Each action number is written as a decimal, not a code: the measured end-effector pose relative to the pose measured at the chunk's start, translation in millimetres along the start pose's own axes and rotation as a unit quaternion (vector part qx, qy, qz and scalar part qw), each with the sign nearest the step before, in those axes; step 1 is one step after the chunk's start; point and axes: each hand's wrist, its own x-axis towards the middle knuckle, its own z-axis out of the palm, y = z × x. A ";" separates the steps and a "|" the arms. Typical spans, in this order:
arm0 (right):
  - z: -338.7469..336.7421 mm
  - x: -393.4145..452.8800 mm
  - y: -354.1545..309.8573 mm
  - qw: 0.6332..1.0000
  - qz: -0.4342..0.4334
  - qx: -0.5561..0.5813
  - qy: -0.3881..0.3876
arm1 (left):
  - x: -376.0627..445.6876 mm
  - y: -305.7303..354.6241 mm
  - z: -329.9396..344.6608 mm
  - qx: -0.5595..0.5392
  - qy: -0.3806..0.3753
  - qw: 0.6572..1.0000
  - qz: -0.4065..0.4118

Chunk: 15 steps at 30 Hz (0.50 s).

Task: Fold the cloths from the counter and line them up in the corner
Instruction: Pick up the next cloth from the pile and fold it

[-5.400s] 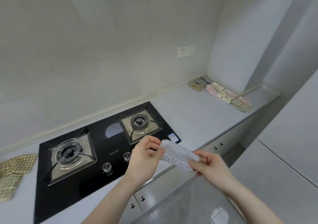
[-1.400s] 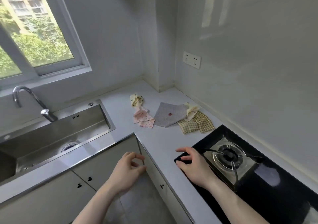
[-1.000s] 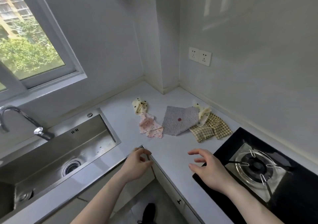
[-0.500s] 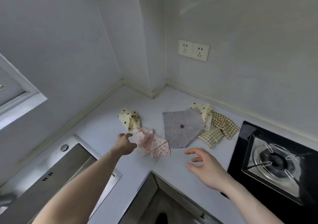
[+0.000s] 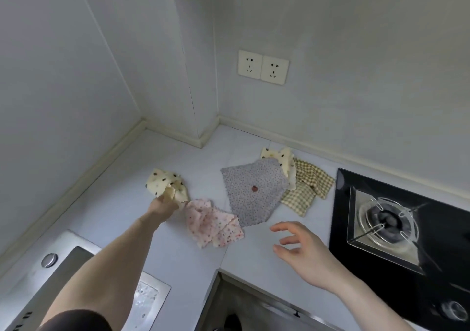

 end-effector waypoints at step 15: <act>12.4 3.9 -32.8 0.999 -0.041 0.033 0.005 | -175.8 90.0 -59.9 -0.067 0.090 0.946 0.305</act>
